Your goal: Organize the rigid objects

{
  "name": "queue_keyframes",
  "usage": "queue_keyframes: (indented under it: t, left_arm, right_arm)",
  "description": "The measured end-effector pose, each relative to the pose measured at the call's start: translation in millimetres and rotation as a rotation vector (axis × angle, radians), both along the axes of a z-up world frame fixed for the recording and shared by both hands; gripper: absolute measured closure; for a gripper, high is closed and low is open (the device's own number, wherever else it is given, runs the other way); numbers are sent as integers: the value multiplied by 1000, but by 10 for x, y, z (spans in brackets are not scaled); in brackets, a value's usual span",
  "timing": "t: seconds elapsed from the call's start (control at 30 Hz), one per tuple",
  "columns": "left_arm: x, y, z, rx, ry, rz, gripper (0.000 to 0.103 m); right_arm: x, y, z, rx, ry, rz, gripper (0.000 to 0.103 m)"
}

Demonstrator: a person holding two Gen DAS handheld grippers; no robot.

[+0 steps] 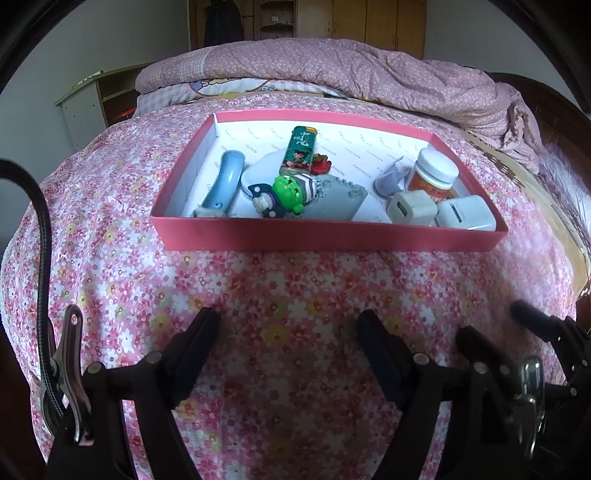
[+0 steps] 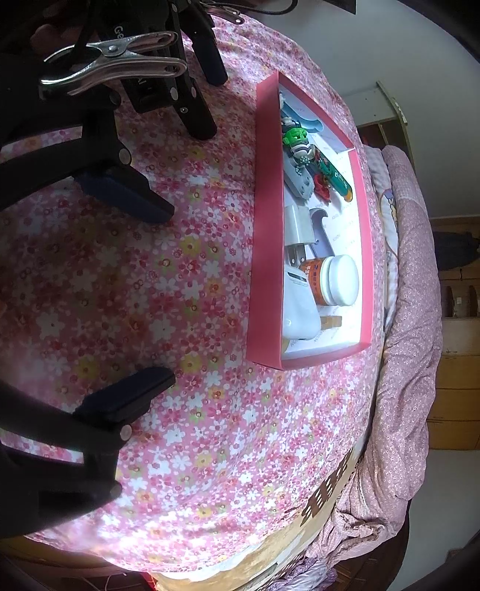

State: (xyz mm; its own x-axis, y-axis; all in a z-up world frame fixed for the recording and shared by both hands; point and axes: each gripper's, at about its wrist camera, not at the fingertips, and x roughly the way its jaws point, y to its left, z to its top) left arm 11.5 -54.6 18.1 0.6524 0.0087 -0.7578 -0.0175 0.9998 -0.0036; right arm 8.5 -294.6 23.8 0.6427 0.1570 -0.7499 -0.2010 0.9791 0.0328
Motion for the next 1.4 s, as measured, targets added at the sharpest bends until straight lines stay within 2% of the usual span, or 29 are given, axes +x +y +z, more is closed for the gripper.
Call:
queue_keyframes:
  t: [1.4]
  left_arm:
    - [-4,3,-9,0,-1,-1,21]
  right_arm:
    - [-3,7,-6,-1,-1,0,18]
